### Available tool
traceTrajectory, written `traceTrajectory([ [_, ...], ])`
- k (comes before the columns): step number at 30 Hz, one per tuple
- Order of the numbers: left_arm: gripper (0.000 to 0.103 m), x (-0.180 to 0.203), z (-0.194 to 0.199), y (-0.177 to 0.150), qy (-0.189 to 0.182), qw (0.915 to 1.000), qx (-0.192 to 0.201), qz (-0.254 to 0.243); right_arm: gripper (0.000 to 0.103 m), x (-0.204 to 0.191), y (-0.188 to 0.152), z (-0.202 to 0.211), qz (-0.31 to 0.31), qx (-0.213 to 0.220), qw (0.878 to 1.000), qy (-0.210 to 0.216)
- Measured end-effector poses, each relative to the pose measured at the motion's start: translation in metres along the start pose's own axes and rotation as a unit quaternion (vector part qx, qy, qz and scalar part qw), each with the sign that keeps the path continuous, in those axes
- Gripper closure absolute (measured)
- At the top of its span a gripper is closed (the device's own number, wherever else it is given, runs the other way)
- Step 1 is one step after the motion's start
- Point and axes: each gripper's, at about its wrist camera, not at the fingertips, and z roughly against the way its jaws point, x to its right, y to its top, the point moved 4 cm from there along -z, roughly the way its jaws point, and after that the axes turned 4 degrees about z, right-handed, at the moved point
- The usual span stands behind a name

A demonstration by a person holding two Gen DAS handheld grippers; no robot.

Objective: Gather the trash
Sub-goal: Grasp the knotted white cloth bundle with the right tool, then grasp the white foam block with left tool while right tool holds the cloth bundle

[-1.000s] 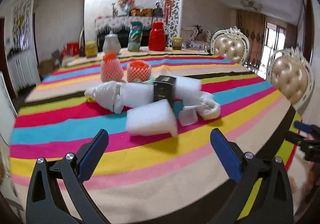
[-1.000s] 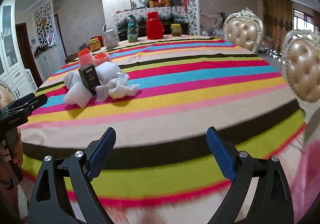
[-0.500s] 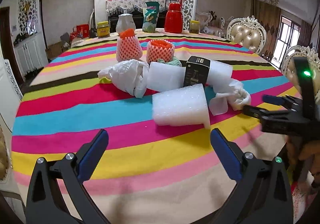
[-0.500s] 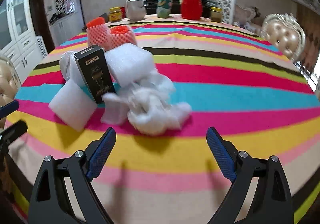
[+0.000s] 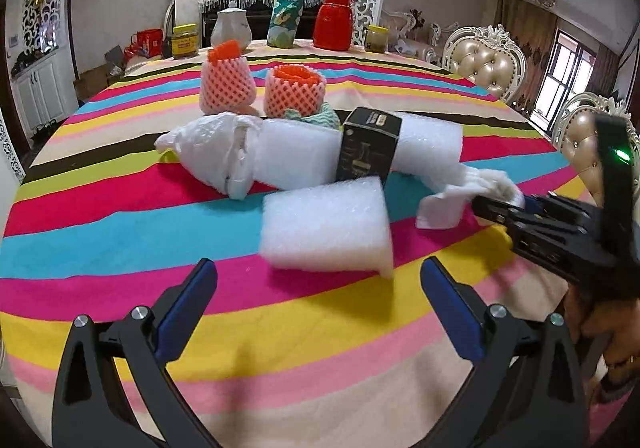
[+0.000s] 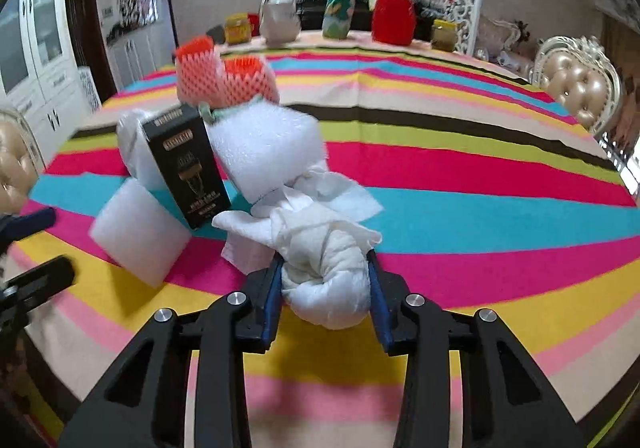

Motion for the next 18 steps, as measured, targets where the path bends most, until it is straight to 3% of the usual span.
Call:
traceTrajectory([
  [10, 0.004, 0.016, -0.037, 0.014, 0.050, 0.9987, -0.007, -0.005, 0.065, 0.022, -0.014, 0.019, -0.061, 0.045, 0.997, 0.022],
  [18, 0.004, 0.019, -0.056, 0.018, 0.058, 0.9981, -0.022, -0.009, 0.064, 0.040, -0.017, 0.023, -0.105, 0.056, 0.992, 0.046],
])
